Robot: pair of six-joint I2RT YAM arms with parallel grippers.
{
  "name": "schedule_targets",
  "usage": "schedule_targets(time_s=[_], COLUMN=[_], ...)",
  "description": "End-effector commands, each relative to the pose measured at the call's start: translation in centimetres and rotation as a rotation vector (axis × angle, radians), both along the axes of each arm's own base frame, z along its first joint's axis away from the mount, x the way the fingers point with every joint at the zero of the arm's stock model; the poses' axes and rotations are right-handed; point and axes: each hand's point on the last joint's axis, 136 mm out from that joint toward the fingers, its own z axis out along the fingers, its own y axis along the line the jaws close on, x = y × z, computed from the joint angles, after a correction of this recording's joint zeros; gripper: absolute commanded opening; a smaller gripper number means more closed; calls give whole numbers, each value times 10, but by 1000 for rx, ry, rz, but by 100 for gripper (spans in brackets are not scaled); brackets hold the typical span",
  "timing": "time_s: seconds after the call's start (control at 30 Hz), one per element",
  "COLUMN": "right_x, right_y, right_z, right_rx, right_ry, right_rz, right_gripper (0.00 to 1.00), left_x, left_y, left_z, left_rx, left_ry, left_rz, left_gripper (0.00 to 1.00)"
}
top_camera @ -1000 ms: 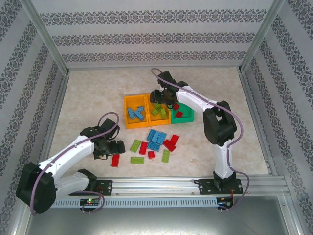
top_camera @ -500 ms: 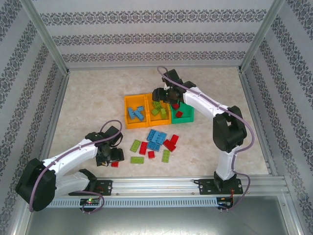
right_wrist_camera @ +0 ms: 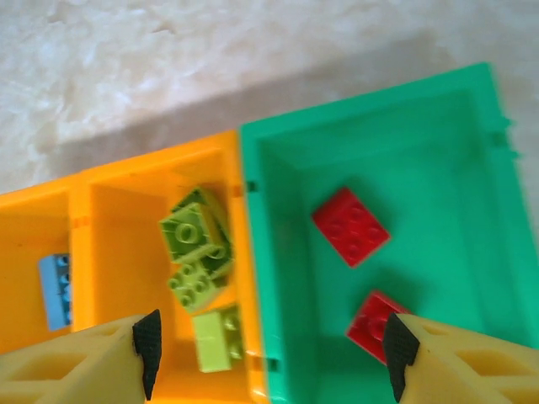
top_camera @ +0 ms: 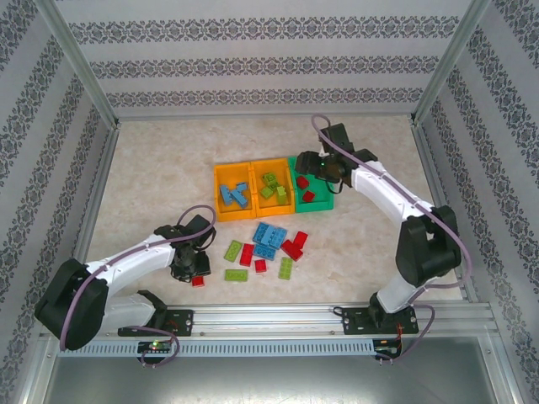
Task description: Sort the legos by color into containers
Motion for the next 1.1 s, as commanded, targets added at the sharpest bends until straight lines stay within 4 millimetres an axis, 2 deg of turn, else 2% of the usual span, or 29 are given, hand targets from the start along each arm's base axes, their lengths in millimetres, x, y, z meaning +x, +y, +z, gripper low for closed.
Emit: schedule_targets(time_s=[0.0, 0.07, 0.17, 0.23, 0.37, 0.53, 0.6, 0.73, 0.9, 0.97, 1.07], right_x=[-11, -23, -43, -58, -87, -118, -130, -148, -164, -167, -170], right_y=[-26, -37, -49, -54, -51, -45, -46, -48, -52, -53, -51], right_z=[5, -1, -12, -22, -41, -59, -67, -81, -88, -89, -88], right_rx=[-25, -43, -85, -93, -67, -48, -45, -27, -4, 0, 10], right_ry=[-25, -16, 3, 26, 57, 83, 89, 98, 100, 97, 98], right_rz=[-46, -57, -59, -60, -58, -67, -79, -96, -121, -122, -114], right_gripper=[73, 73, 72, 72, 72, 72, 72, 72, 72, 72, 72], left_x=[9, 14, 29, 43, 88, 153, 180, 226, 266, 278, 292], left_y=[-14, -17, -23, -29, -56, -112, -140, -192, -255, -272, -291], left_z=[-4, -2, 13, 29, 74, 126, 146, 175, 192, 192, 180], left_rx=[-42, -51, -61, -71, -123, -233, -297, -417, -587, -625, -665], left_ry=[-16, -28, -74, -122, -249, -350, -382, -434, -440, -439, -401], left_rz=[-11, -9, -13, -22, -71, -182, -236, -311, -375, -387, -387], left_gripper=[35, 32, 31, 31, 30, 30, 29, 30, 30, 31, 33])
